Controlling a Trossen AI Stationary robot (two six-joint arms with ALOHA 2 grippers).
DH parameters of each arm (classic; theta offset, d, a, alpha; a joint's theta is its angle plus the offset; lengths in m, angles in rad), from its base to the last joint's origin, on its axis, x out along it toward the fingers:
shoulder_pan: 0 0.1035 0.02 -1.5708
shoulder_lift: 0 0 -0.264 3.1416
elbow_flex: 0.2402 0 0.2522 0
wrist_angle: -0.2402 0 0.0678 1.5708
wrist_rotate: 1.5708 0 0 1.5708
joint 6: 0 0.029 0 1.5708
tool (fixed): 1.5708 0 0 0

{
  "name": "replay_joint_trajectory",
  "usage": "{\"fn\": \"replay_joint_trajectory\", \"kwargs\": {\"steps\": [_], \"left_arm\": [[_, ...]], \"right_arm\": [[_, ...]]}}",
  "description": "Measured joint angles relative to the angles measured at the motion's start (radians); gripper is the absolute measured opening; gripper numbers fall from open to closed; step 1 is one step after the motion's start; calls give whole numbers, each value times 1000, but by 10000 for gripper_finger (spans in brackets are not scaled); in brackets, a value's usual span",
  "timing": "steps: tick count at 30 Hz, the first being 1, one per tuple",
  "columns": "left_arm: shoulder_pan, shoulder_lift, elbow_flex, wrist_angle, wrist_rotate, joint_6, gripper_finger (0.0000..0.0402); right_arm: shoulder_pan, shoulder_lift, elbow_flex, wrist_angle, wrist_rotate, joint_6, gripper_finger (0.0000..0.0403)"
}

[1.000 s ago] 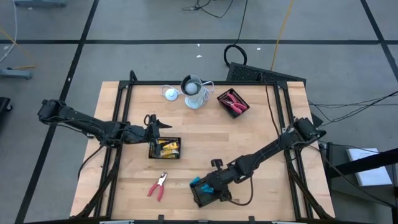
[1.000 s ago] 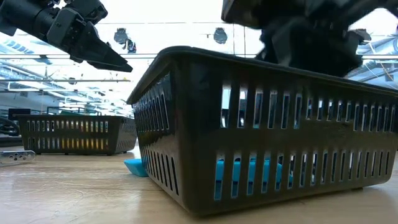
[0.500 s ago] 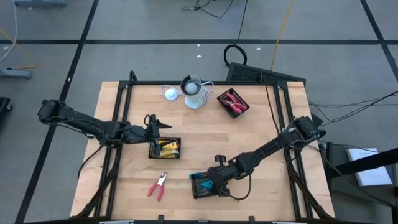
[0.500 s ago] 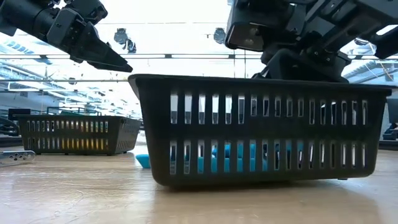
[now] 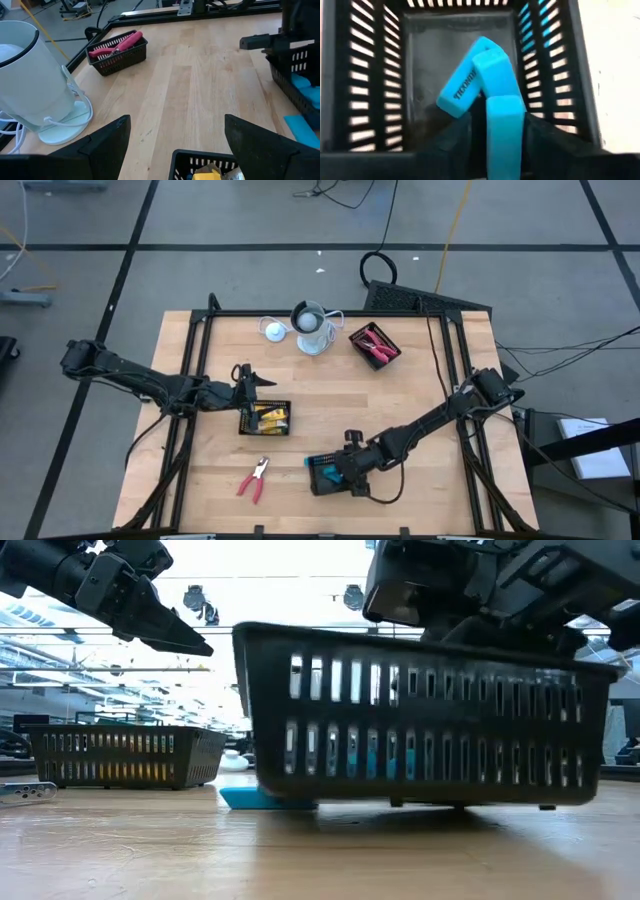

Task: Pick & Place School Supplies
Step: Put the blue eraser into the bottom black bin

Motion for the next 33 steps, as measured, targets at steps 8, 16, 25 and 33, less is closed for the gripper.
{"fn": "replay_joint_trajectory", "kwargs": {"steps": [8,16,25,33], "left_arm": [[0,0,0,0,0,0,326],[0,0,0,0,0,0,326],[0,0,0,0,0,5,326],[0,0,0,0,0,6,326]], "right_arm": [[13,0,0,25,2,-5,217],[42,0,37,39,-3,-59,197],[44,0,111,-40,43,-138,196],[-25,-29,197,-26,177,-342,196]]}}
